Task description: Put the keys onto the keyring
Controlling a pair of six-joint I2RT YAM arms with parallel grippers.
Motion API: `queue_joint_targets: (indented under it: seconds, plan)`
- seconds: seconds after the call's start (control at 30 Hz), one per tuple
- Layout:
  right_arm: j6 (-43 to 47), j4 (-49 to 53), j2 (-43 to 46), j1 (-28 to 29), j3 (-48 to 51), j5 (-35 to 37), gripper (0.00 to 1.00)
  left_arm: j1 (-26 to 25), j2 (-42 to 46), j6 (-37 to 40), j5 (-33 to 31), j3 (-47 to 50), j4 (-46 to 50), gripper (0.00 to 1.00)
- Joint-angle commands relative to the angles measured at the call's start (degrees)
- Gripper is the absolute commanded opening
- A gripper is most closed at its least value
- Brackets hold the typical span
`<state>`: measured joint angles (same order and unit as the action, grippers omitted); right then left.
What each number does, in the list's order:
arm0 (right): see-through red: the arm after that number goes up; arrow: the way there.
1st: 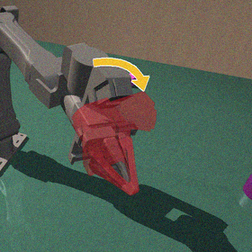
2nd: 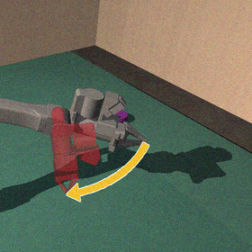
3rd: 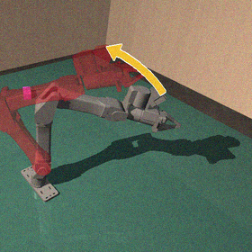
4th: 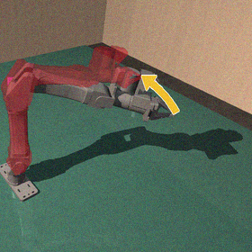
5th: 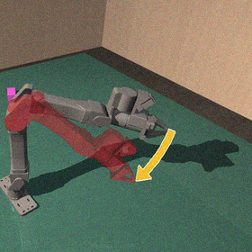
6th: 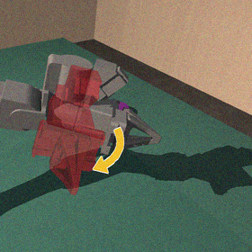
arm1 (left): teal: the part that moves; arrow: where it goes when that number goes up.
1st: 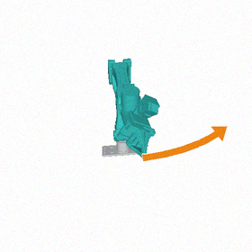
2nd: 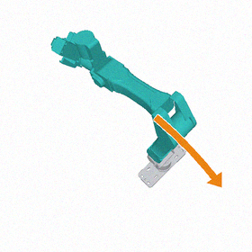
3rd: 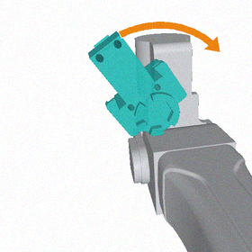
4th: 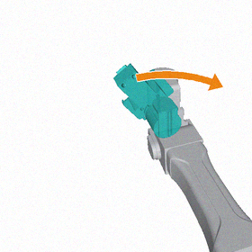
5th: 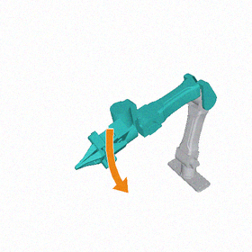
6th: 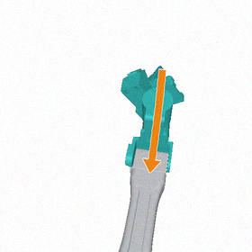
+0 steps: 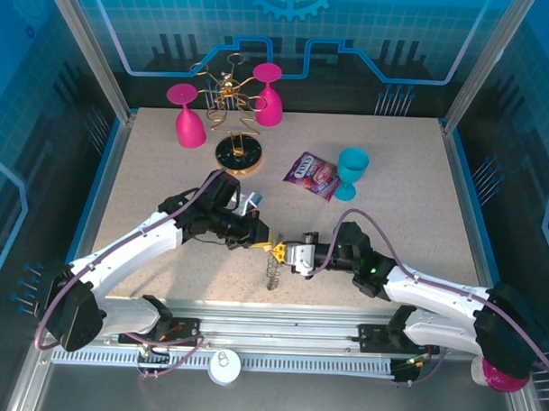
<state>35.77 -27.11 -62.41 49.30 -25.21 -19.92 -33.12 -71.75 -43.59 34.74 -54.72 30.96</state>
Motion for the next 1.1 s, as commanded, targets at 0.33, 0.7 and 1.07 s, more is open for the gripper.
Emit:
queue_joint_targets:
  seconds: [0.33, 0.7, 1.07]
  plan:
    - [-2.79, -4.37, -0.28, -0.61, -0.55, 0.43, 0.00, 0.02, 1.08, -7.12, 4.99, 1.00, 1.27, 0.00]
    - [-6.51, 1.32, 0.43, -0.71, -2.29, 4.57, 0.00, 0.07, 1.77, -8.27, 5.75, 1.06, 0.13, 0.00]
    - [-9.99, 0.96, 0.63, -1.05, -2.85, 6.03, 0.00, 0.15, 1.76, -9.01, 6.70, 1.54, -0.61, 0.00]
